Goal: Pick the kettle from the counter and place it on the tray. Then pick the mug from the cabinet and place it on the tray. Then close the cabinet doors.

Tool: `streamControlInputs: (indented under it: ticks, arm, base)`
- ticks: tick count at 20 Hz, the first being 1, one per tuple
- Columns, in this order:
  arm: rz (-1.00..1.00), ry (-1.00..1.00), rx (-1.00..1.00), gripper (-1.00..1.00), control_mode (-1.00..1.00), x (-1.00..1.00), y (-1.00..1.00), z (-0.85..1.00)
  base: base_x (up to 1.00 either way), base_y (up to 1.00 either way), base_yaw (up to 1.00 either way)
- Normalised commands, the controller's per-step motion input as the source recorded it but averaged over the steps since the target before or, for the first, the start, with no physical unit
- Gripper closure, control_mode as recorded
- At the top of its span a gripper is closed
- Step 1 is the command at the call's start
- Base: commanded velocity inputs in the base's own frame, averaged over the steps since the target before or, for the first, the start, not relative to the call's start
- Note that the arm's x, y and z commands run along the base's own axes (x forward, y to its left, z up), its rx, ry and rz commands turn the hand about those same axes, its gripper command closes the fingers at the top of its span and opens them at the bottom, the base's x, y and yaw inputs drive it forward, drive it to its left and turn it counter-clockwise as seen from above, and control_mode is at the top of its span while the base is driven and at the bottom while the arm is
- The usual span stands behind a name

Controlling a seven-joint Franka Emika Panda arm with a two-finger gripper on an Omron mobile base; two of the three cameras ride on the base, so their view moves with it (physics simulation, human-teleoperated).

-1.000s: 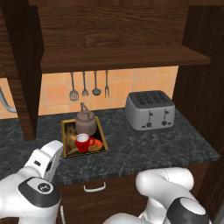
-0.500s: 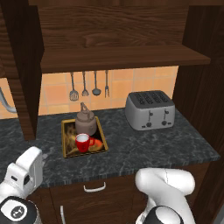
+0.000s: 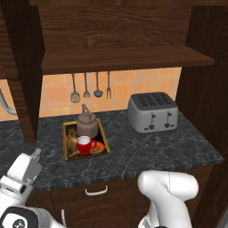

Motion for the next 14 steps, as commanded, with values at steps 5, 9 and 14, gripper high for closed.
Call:
streamControlInputs:
  ticks: [5, 9, 14]
  arm:
    - [0.00, 0.02, -0.14, 1.00, -1.00, 0.27, 0.51, 0.15]
    - [0.02, 0.12, -0.17, 1.00, -1.00, 0.56, 0.61, -0.22]
    - [0.05, 0.02, -0.09, 1.00, -1.00, 0.51, 0.64, 0.06]
  base:
    - [0.00, 0.00, 0.00]
    - [0.00, 0.00, 0.00]
    - [0.00, 0.00, 0.00]
